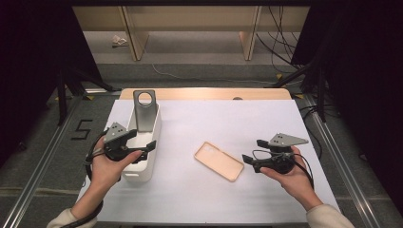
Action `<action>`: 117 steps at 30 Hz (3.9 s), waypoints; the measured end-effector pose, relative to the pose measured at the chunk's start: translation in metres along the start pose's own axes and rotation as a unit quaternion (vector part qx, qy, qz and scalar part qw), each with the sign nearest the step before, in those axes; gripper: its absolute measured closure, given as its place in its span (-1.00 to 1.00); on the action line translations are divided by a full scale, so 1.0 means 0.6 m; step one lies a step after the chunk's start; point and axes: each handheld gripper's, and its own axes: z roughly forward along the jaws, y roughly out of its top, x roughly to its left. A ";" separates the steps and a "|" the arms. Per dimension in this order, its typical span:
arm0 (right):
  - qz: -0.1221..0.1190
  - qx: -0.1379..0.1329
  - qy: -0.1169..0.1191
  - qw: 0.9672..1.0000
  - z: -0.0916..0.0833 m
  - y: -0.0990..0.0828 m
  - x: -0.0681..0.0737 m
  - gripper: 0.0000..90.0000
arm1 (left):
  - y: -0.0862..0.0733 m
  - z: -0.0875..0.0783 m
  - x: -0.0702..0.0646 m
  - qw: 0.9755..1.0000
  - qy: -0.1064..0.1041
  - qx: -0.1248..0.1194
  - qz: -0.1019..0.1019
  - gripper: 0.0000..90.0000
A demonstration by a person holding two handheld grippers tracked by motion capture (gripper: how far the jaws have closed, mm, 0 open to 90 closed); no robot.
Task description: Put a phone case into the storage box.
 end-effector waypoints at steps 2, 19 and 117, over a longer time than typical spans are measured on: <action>0.001 0.001 0.001 1.000 0.001 0.000 -0.001 -0.61 | -0.006 -0.001 -0.003 1.000 -0.004 -0.002 0.000 -0.66; 0.001 0.000 0.003 1.000 0.002 0.000 -0.003 -0.60 | -0.044 -0.014 -0.030 0.999 -0.024 -0.014 0.034 -0.67; -0.020 0.282 0.014 0.959 0.112 -0.014 0.002 1.00 | -0.052 -0.013 -0.032 0.999 -0.025 -0.008 0.027 -0.66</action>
